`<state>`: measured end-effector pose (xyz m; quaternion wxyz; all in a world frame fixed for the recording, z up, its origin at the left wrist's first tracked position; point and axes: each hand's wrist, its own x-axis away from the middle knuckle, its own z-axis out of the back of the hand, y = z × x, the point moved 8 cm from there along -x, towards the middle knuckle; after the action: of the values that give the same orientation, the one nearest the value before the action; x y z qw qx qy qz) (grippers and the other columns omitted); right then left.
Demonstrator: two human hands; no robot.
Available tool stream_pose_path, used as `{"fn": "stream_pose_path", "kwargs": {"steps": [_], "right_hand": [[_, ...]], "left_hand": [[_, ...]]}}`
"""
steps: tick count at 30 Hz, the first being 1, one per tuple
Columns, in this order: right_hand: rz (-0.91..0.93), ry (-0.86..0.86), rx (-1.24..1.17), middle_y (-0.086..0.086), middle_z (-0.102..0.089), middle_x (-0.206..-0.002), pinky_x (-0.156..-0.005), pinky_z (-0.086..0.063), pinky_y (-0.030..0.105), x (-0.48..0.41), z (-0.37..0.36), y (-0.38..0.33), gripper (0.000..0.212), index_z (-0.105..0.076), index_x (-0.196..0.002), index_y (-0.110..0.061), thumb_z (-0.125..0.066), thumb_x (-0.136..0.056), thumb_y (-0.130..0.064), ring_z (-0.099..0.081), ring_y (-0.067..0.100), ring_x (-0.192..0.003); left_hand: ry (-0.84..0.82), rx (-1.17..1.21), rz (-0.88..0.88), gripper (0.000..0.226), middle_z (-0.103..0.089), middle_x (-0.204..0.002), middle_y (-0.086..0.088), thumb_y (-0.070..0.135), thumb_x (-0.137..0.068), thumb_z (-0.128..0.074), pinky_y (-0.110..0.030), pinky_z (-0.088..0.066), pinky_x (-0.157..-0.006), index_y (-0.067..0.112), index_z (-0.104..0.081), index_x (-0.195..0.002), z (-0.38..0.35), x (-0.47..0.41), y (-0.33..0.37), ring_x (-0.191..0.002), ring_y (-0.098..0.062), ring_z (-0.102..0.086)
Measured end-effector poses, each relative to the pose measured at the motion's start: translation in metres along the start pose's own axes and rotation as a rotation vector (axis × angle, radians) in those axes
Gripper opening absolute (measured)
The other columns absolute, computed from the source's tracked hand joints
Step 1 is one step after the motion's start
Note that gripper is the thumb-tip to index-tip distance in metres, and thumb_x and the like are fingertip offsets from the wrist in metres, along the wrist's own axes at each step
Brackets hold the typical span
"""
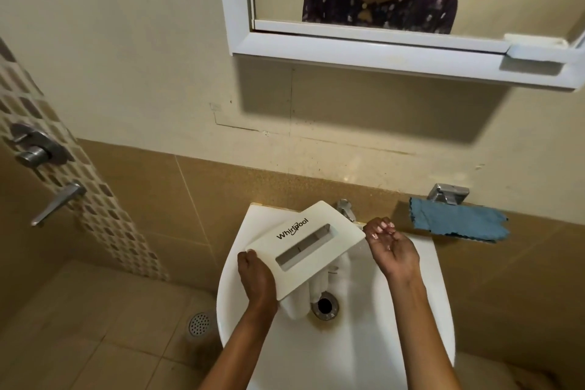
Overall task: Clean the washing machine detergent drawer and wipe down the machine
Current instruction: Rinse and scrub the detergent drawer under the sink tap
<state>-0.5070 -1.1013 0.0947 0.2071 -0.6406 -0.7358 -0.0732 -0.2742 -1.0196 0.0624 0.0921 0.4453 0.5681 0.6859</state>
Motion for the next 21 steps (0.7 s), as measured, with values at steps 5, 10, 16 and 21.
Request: {"fn": "stream_pose_path", "kwargs": {"steps": [5, 10, 16, 21], "right_hand": [[-0.082, -0.157, 0.225, 0.002, -0.045, -0.054, -0.044, -0.037, 0.018, 0.007, -0.052, 0.011, 0.017, -0.044, -0.062, -0.010, -0.049, -0.069, 0.005, -0.045, 0.012, -0.045], [-0.078, -0.177, 0.892, 0.004, -0.067, -0.072, -0.067, -0.051, 0.024, 0.000, -0.046, 0.068, 0.030, -0.060, -0.090, -0.009, -0.032, -0.094, 0.003, -0.065, 0.012, -0.067], [0.237, -0.597, 2.164, 0.002, -0.038, -0.149, -0.116, -0.015, 0.021, 0.031, -0.044, 0.130, 0.047, -0.042, -0.140, -0.014, -0.027, -0.098, -0.001, -0.031, 0.012, -0.139], [0.341, -0.744, 2.703, -0.003, -0.016, -0.158, -0.119, 0.000, 0.039, 0.023, -0.036, 0.125, 0.051, -0.013, -0.150, -0.024, -0.023, -0.102, -0.038, -0.010, 0.015, -0.146]], "left_hand": [[-0.036, -0.033, -0.072, 0.030, -0.054, -0.111, -0.011, 0.027, -0.102, -0.023, -0.041, -0.042, -0.095, 0.010, -0.047, -0.110, -0.012, 0.008, 0.005, -0.109, -0.031, -0.052], [-0.055, -0.048, -0.111, 0.040, -0.052, -0.117, -0.006, 0.028, -0.103, -0.022, -0.039, -0.040, -0.098, 0.008, -0.045, -0.128, -0.024, 0.013, 0.011, -0.108, -0.026, -0.051], [-0.077, -0.031, -0.120, 0.037, -0.057, -0.122, -0.015, 0.024, -0.102, -0.026, -0.043, -0.043, -0.100, 0.004, -0.049, -0.123, -0.026, 0.003, 0.012, -0.114, -0.033, -0.054], [-0.075, -0.035, -0.098, 0.042, -0.049, -0.135, -0.016, 0.024, -0.101, -0.026, -0.044, -0.036, -0.107, 0.003, -0.043, -0.134, -0.025, 0.002, 0.006, -0.123, -0.032, -0.047]]}}
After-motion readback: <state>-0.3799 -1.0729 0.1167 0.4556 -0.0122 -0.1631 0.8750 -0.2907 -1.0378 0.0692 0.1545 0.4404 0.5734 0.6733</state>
